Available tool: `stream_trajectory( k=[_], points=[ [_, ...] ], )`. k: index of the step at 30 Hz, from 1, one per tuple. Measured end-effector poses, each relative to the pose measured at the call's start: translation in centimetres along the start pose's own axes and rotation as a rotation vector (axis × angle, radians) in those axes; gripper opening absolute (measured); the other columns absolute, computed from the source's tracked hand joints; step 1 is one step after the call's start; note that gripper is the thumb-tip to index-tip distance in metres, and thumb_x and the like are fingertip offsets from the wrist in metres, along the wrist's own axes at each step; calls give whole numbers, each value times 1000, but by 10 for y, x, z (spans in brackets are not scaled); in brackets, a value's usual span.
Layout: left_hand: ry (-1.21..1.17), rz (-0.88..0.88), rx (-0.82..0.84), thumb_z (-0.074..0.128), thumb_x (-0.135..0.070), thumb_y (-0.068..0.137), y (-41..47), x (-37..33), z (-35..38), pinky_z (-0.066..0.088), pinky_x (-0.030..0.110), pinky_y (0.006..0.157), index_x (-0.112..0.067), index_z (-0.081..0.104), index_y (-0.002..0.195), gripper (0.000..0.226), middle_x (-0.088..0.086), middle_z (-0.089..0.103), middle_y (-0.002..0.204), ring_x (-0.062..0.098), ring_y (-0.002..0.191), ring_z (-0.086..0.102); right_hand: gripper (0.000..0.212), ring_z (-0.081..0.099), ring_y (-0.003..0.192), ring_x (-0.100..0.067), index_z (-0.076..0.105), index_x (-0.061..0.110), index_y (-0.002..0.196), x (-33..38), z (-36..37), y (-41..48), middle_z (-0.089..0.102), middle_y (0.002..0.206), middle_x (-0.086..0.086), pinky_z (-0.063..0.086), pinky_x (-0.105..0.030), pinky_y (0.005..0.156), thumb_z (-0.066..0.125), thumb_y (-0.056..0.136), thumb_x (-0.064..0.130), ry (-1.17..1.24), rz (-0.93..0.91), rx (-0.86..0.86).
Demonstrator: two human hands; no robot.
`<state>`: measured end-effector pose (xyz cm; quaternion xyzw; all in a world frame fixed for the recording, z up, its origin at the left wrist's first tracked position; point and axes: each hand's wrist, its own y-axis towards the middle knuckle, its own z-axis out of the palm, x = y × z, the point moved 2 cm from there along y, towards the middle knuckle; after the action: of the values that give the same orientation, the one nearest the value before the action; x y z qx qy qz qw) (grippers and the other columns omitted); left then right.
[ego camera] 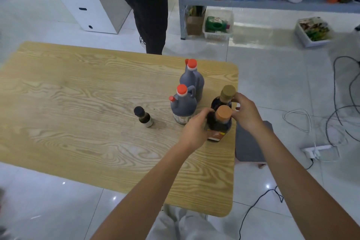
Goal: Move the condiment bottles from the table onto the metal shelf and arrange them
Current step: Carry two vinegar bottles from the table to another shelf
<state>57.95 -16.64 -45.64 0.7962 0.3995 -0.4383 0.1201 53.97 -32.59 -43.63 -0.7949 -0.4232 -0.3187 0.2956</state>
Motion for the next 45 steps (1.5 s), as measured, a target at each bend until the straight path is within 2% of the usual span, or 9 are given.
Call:
stream_trajectory(
  k=[6, 11, 19, 24, 29, 33, 38, 41, 45],
  points=[
    [41, -7, -26, 80, -16, 68, -5, 3, -1, 47, 39, 92, -17, 52, 125, 63, 0, 62, 121, 20, 113, 55, 56, 51, 120, -28, 50, 11, 128, -3, 7, 5, 56, 129, -11, 42, -36, 95, 74, 78, 16, 9, 41, 68],
    [56, -43, -72, 80, -17, 70, -18, 10, -11, 41, 29, 87, -18, 52, 126, 63, 0, 61, 120, 18, 110, 52, 63, 53, 117, -27, 48, 15, 123, -4, 15, 6, 59, 124, -9, 42, -36, 94, 81, 69, 19, 15, 57, 98],
    [49, -118, -154, 80, -18, 70, -46, 26, -32, 36, 25, 80, -21, 52, 125, 62, -1, 60, 115, 18, 109, 49, 62, 57, 111, -32, 48, 18, 118, -3, 40, -3, 62, 117, -8, 45, -38, 85, 82, 68, 28, -10, 149, -128],
    [15, -173, -231, 80, -14, 69, -75, 43, -49, 33, 23, 76, -15, 55, 116, 53, -10, 52, 99, 19, 105, 48, 64, 59, 108, -30, 54, 16, 117, -4, 48, -20, 65, 115, -9, 49, -38, 84, 85, 63, 33, -151, 142, 27],
    [-23, -240, -305, 79, -14, 71, -110, 65, -70, 34, 21, 79, -20, 54, 120, 55, -1, 55, 106, 17, 105, 47, 73, 59, 108, -26, 55, 15, 120, 7, 69, -50, 64, 118, -6, 51, -40, 88, 88, 58, 34, -145, 101, 138],
    [-41, -269, -359, 79, -17, 72, -149, 88, -96, 34, 19, 79, -21, 53, 121, 55, 3, 53, 110, 17, 103, 48, 73, 58, 107, -25, 53, 14, 120, 43, 97, -75, 62, 116, -4, 51, -40, 86, 89, 58, 33, -131, -10, 271],
    [-74, -332, -507, 78, -19, 72, -217, 121, -149, 40, 27, 78, -18, 55, 118, 52, 5, 57, 109, 19, 102, 50, 52, 59, 97, -18, 57, 20, 102, 124, 147, -111, 63, 101, 3, 51, -40, 81, 87, 60, 22, -118, -219, 433],
    [-133, -376, -640, 78, -19, 72, -269, 141, -191, 48, 34, 82, -18, 56, 116, 49, 8, 60, 109, 23, 102, 55, 55, 58, 97, -14, 57, 21, 105, 182, 187, -132, 61, 101, 10, 49, -34, 80, 88, 60, 22, -83, -295, 549],
    [-164, -425, -873, 82, -25, 65, -353, 161, -256, 49, 30, 80, -21, 61, 111, 50, 5, 62, 103, 18, 97, 59, 64, 61, 100, -17, 59, 20, 109, 270, 249, -166, 64, 107, 2, 52, -39, 84, 90, 53, 23, -20, -422, 613]
  ],
)
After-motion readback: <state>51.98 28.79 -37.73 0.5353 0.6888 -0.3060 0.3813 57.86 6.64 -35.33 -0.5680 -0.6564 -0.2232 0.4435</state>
